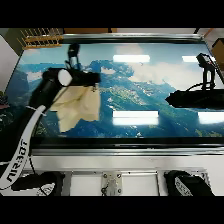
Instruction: Fold the clothes and pants, and hang the long-sleeved shirts on hangers.
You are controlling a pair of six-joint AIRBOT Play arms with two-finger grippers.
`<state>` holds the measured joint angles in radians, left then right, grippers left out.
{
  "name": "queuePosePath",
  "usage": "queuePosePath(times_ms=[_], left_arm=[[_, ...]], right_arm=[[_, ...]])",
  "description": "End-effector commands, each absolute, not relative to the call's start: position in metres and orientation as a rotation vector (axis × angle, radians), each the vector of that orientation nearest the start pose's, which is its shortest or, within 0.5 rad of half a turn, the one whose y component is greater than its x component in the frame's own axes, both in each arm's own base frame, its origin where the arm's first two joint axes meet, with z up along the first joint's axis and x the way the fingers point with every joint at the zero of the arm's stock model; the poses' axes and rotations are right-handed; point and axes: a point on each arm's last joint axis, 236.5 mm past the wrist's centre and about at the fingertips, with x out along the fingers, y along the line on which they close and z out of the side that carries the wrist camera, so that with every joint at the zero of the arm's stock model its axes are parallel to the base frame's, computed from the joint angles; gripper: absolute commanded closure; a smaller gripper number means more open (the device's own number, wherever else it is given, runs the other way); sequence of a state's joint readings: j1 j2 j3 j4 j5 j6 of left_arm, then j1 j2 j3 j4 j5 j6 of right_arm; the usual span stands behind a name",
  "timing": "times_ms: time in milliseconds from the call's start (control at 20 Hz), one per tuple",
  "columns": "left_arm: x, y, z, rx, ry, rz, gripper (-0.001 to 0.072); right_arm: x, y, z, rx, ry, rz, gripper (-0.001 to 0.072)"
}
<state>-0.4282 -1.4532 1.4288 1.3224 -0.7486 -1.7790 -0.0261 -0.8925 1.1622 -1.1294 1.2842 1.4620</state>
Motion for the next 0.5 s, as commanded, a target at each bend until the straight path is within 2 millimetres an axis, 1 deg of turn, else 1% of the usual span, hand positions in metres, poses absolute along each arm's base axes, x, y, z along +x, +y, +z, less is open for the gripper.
queuePosePath(times_ms=[0,50,100,150,200,300,350,450], left_arm=[[0.446,-0.360,0.121,-0.349,0.726,-0.570,0.0703],[0.446,-0.376,0.118,-0.340,0.729,-0.593,0.0675],[0.448,-0.383,0.116,-0.332,0.741,-0.599,0.0374],[0.454,-0.380,0.117,-0.326,0.763,-0.590,0.0048],[0.460,-0.367,0.118,-0.320,0.792,-0.567,0.0014],[0.479,-0.315,0.113,-0.294,0.859,-0.481,0.0014],[0.487,-0.279,0.102,-0.277,0.915,-0.425,0.0014],[0.489,-0.208,0.068,-0.226,1.054,-0.337,0.0014]], right_arm=[[0.321,0.091,0.156,0.251,0.980,0.360,0.0696],[0.319,0.091,0.155,0.249,0.989,0.361,0.0696],[0.320,0.091,0.155,0.249,0.988,0.360,0.0696],[0.320,0.090,0.155,0.246,0.989,0.359,0.0696],[0.320,0.090,0.155,0.247,0.989,0.359,0.0696],[0.320,0.090,0.155,0.247,0.989,0.359,0.0696],[0.320,0.090,0.155,0.247,0.989,0.359,0.0696],[0.320,0.090,0.155,0.247,0.989,0.359,0.0696]])
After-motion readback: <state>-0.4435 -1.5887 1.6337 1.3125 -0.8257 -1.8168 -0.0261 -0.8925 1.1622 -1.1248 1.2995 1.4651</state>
